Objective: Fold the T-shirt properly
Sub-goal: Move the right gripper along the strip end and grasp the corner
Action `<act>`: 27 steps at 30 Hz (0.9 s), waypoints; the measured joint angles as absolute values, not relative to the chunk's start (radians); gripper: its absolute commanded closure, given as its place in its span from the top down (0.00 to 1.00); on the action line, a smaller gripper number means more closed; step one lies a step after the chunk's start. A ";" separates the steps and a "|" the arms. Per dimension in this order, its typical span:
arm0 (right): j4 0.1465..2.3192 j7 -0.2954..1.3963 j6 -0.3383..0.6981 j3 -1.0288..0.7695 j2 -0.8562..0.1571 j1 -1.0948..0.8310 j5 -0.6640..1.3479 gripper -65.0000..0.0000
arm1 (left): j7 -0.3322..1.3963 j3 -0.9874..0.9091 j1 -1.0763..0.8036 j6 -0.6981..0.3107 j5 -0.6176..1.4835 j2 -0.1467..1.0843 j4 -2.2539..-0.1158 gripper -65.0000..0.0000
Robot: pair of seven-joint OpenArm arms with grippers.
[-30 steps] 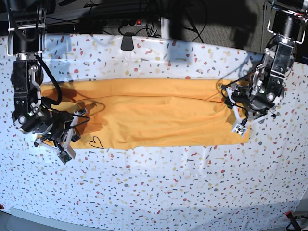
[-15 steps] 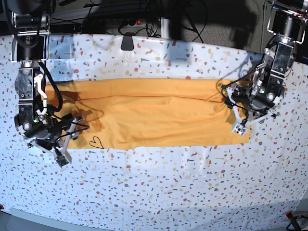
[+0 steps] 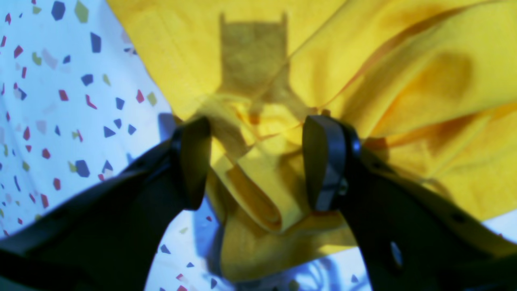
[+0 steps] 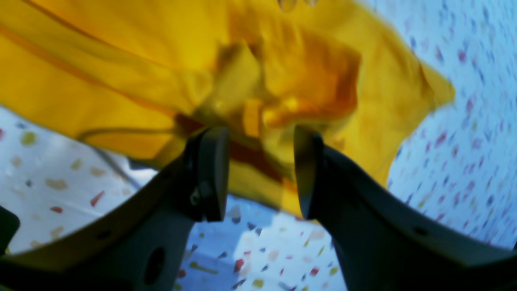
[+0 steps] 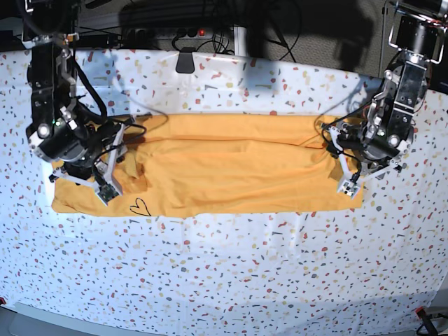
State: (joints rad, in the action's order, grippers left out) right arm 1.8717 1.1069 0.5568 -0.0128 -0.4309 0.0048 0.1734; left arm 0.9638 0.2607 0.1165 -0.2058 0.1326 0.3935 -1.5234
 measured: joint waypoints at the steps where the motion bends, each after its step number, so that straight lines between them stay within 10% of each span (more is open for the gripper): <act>1: 1.872 1.084 0.547 -0.013 -0.430 -0.015 0.164 0.38 | 0.953 0.261 0.117 -0.206 0.133 0.393 -1.523 0.55; 27: 1.727 0.845 0.344 -0.013 -0.429 -0.043 0.058 0.37 | 0.950 0.261 0.117 -0.206 0.133 0.393 -1.523 0.55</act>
